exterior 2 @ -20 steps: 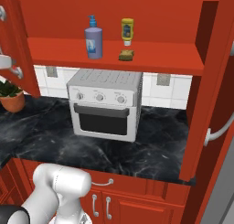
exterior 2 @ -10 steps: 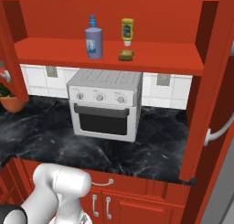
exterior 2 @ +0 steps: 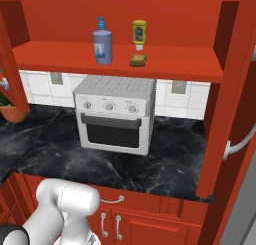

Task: Pick the soap dispenser and sponge from the cabinet and place them on the counter.

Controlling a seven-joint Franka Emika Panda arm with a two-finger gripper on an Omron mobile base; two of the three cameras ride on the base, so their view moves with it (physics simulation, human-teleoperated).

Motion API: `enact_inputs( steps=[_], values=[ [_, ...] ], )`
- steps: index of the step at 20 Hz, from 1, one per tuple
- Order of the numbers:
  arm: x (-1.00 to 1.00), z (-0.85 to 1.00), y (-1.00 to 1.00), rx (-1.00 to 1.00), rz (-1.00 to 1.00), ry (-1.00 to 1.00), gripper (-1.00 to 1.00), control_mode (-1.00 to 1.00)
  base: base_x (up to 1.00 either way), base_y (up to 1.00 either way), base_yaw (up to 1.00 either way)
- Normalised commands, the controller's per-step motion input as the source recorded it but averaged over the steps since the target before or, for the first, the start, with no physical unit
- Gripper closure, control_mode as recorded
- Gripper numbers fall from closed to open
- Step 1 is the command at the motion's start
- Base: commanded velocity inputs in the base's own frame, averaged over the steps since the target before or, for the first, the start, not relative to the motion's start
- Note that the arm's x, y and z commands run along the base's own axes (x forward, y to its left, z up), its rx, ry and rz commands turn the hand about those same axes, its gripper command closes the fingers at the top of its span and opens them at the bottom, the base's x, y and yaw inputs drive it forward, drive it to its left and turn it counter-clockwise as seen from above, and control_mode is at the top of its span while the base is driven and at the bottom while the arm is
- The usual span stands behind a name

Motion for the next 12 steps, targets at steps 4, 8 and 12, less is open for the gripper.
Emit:
enact_inputs(
  steps=[4, 8, 12],
  values=[
    [-0.01, 0.07, 0.31, 0.0, 0.0, -0.08, -1.0, -1.0, 0.0, 0.0, 0.0],
    [-0.02, 0.08, 0.38, 0.0, 0.0, -0.13, -1.0, -1.0, 0.0, 0.0, 0.0],
    [0.0, 0.0, 0.4, 0.0, 0.0, -0.12, -1.0, -1.0, 0.0, 0.0, 0.0]
  ],
)
